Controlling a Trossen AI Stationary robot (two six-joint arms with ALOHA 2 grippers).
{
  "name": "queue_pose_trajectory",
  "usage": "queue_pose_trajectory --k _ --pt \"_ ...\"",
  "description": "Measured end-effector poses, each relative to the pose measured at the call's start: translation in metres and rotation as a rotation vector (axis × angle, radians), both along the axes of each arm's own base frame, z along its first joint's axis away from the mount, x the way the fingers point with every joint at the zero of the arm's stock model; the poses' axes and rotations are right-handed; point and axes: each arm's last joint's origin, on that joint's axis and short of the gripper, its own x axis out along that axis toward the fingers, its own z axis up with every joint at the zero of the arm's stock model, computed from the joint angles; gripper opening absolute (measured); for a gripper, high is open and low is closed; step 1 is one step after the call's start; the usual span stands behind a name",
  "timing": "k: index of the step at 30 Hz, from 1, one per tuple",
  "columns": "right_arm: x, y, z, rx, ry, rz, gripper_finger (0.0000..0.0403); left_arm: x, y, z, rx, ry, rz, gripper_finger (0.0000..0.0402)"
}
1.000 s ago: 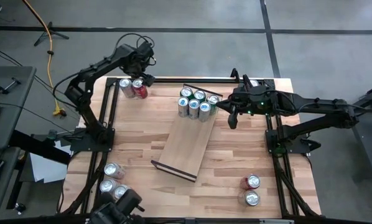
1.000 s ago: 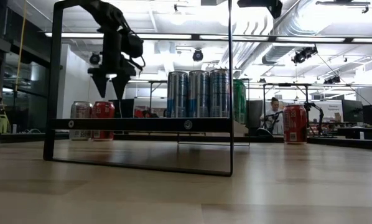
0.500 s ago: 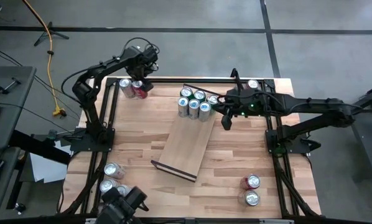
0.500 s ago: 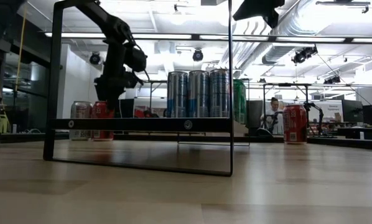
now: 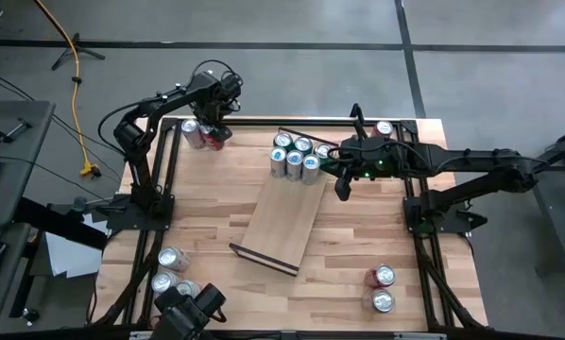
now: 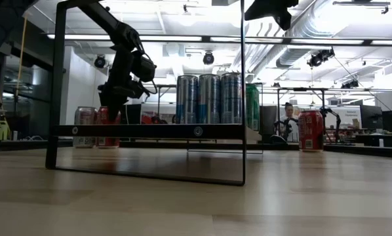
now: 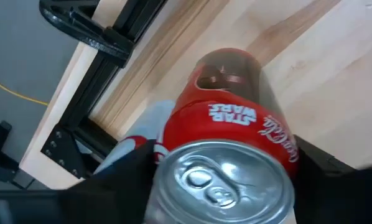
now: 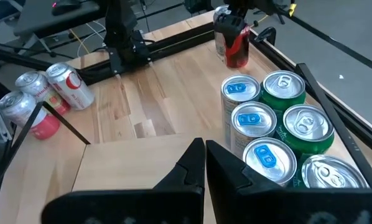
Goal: Place canned beverage on shelf
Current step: Put the top left red soda can on the shelf
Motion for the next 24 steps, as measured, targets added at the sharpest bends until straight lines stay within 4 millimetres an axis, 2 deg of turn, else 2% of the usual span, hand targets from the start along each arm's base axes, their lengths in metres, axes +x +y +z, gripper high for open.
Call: queue_pose_trajectory --k 2,6,10,13,17,21,24 --pt "0.000 0.000 0.000 0.000 0.000 0.000 0.0000 -0.001 -0.001 0.002 0.006 0.001 0.024 0.0191" --pt "0.000 0.000 0.000 -0.006 0.001 0.003 0.0000 0.002 -0.006 0.014 0.021 -0.015 0.038 0.0186" --pt "0.000 0.000 0.000 -0.008 -0.001 0.004 0.0000 0.011 -0.016 0.049 0.085 -0.096 0.002 0.0186" --pt "0.000 0.000 0.000 -0.008 -0.001 0.004 0.0000 0.019 -0.032 0.081 0.135 -0.221 -0.051 0.0186" --pt "0.000 0.000 0.000 -0.007 -0.001 0.004 0.0000 0.022 -0.071 0.127 0.188 -0.443 -0.212 0.0186" --pt "0.000 0.000 0.000 -0.008 -0.001 0.004 0.0000 0.015 -0.124 0.164 0.241 -0.563 -0.378 0.0186" --pt "0.000 0.000 0.000 -0.014 0.001 0.007 0.0000 0.005 -0.167 0.186 0.275 -0.612 -0.505 0.0186"
